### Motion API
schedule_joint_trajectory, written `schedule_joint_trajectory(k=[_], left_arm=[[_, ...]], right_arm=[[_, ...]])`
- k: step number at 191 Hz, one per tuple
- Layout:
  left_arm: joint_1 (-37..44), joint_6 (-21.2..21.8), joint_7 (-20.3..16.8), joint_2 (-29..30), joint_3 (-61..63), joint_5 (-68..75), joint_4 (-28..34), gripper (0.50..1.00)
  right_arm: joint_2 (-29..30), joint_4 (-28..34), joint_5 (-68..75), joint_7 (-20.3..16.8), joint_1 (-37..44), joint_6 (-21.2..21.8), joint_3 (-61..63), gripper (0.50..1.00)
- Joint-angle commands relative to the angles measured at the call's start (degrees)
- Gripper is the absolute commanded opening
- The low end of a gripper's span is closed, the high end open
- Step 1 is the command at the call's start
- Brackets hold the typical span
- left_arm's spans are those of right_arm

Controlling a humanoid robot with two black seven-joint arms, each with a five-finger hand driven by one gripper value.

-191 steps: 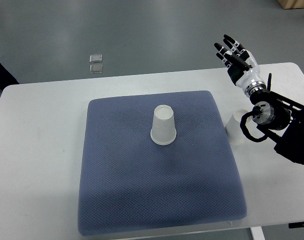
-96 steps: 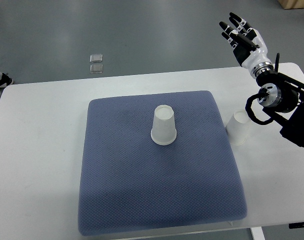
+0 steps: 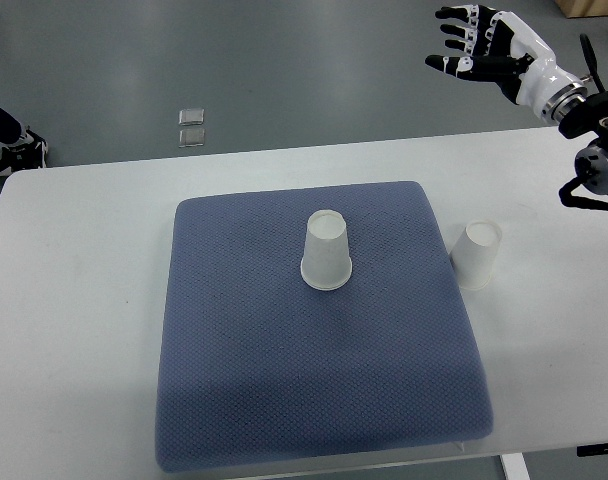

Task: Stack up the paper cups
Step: 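Swing the right hand down over the white cup beside the mat, then close the right hand fingers around the white cup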

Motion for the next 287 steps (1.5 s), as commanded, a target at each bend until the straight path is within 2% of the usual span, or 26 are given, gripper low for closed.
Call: schedule_joint_trajectory(k=[1,25,42,97,123,181,287], left_arm=[[0.0,0.0,0.1,0.0,0.0,0.0,0.0,1.0],[0.0,0.0,0.0,0.0,-0.1,0.0,0.0,1.0],[0.0,0.0,0.1,0.0,0.0,0.0,0.0,1.0],[0.0,-0.1,0.0,0.0,0.0,0.0,0.0,1.0],[0.0,0.0,0.1,0.0,0.0,0.0,0.0,1.0],[0.0,0.0,0.0,0.0,-0.1,0.0,0.0,1.0],[0.0,0.0,0.1,0.0,0.0,0.0,0.0,1.0]], right_arm=[[-5.8,2.7,-7.0,0.0,1.6,4.0,-5.3,0.911],[-11.7,5.6,-18.3,0.2,3.6,8.2,-10.5,0.911],[-15.2,8.0,-31.5,0.6,4.4,10.5,-11.6,0.911],[-17.2,13.9,-55.9,0.9,5.5,12.8,-12.5,0.909],[-16.1,16.9,-59.9,0.9,5.6,11.7,-16.3,0.909],[-12.4,17.4,-62.8,0.9,5.1,7.6,-19.5,0.905],[-8.5,11.8,-65.9,0.7,3.5,-1.0,-25.1,0.905]])
